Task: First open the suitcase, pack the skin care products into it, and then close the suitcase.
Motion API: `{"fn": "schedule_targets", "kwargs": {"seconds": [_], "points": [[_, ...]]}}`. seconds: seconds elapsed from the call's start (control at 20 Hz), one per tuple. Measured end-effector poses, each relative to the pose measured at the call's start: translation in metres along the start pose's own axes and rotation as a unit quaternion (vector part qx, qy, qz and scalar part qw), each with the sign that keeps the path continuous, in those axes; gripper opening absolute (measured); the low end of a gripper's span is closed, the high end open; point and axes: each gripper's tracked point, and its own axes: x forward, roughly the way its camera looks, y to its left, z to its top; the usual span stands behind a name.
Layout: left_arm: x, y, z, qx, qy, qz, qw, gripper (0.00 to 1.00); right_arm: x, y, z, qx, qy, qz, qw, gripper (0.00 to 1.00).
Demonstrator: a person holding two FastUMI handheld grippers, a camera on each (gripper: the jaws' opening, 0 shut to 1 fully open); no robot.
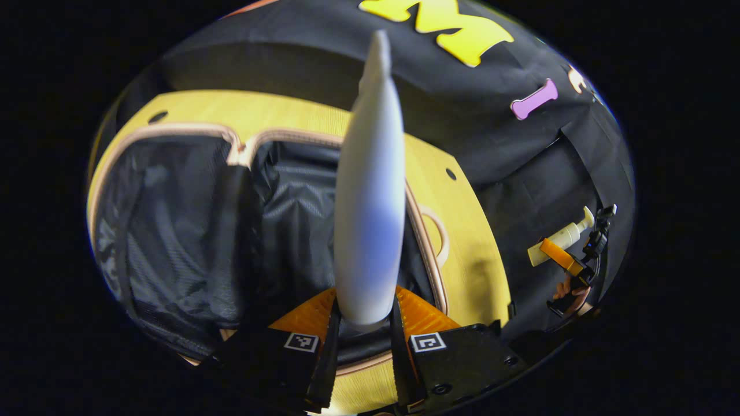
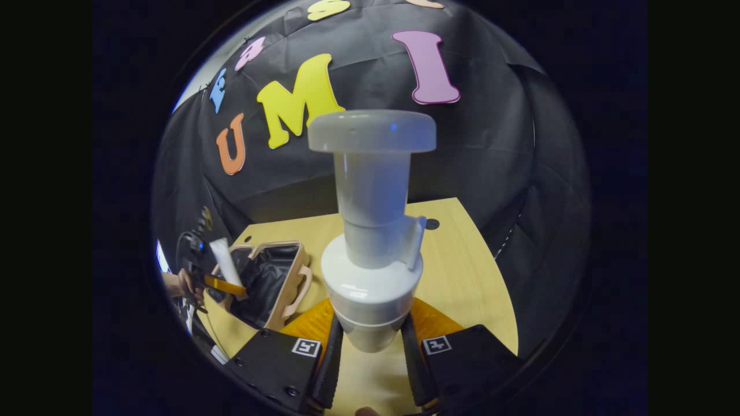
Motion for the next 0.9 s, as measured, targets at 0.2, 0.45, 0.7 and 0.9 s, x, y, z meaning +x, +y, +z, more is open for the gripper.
{"fn": "schedule_targets", "kwargs": {"seconds": [0.2, 0.45, 0.7, 0.9], "points": [[0.019, -0.001, -0.023, -0.030, 0.111, -0.047, 0.992, 0.43, -0.020, 0.019, -0.005, -0.009, 0.010, 0.011, 1.000, 0.47], [0.037, 0.005, -0.035, -0.060, 0.229, -0.044, 0.971, 0.43, -0.027, 0.039, -0.011, -0.014, 0.017, 0.024, 0.999, 0.47], [0.042, 0.009, -0.035, -0.123, 0.313, -0.010, 0.942, 0.51, -0.028, 0.060, -0.012, -0.026, 0.021, 0.042, 0.999, 0.45], [0.043, 0.011, -0.036, -0.126, 0.318, 0.029, 0.939, 0.47, -0.024, 0.079, -0.017, -0.048, 0.034, 0.060, 0.996, 0.47]]}}
